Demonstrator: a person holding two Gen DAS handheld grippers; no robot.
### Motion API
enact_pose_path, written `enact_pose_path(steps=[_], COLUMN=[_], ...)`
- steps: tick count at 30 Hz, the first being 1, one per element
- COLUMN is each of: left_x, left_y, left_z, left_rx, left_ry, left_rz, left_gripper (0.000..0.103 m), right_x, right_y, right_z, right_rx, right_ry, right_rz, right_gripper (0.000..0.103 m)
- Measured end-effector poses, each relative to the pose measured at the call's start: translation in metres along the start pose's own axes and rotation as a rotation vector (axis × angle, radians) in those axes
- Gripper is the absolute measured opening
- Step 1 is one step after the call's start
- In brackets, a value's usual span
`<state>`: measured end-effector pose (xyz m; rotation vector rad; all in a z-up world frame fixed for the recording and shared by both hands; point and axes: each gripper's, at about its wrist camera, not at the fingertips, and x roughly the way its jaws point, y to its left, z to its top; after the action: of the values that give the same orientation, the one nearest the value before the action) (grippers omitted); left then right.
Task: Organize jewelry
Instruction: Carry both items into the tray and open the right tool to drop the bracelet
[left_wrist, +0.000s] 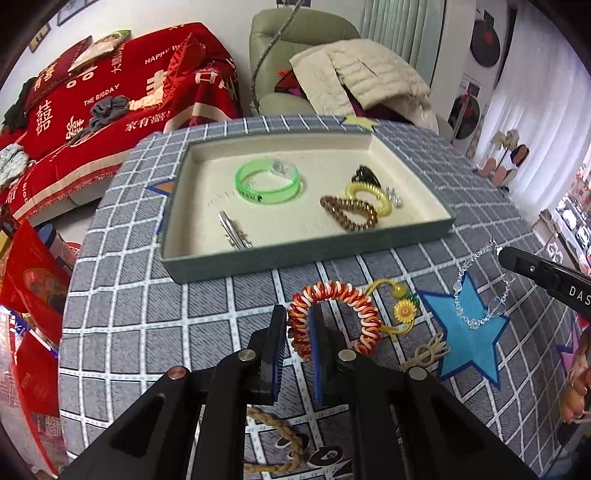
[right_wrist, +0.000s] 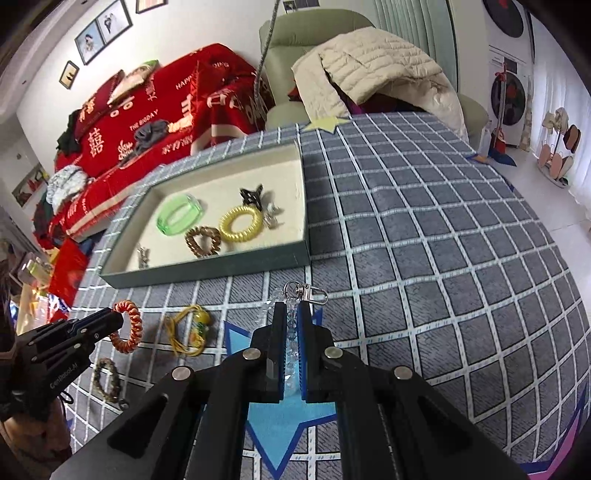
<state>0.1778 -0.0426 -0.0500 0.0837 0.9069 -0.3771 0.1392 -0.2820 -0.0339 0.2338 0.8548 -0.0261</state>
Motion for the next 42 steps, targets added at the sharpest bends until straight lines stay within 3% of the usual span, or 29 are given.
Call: enact_pose_path(steps=[9,18,30,42], left_x=[-0.024,-0.022,0.02,0.078], left_y=[0.009,0.023,0.03,0.026], left_z=[0.02,0.052,0.099,0.102], left_rx=[0.0,-0.025,-0.029,0.015], left_ry=[-0.063,-0.095,-0.093,0.004], left_rz=[0.007,0.029,0.081,0.147], left_gripper=[0.033,0.033,0.033,0.033], right_x=[-0.022,-0.024,0.034,0.099], right_y=[0.018,0.042,0.069,0.046], right_z=[0.023,0.06,0.1,0.098], right_rx=[-0.038,-0.087,-0.115,-0.059], right_ry=[-0.059,-0.108,-0.079,0.009], right_rz=[0.051,0.097,0.146,0.091], right_gripper=[0.006,0.006,0.006,0.006])
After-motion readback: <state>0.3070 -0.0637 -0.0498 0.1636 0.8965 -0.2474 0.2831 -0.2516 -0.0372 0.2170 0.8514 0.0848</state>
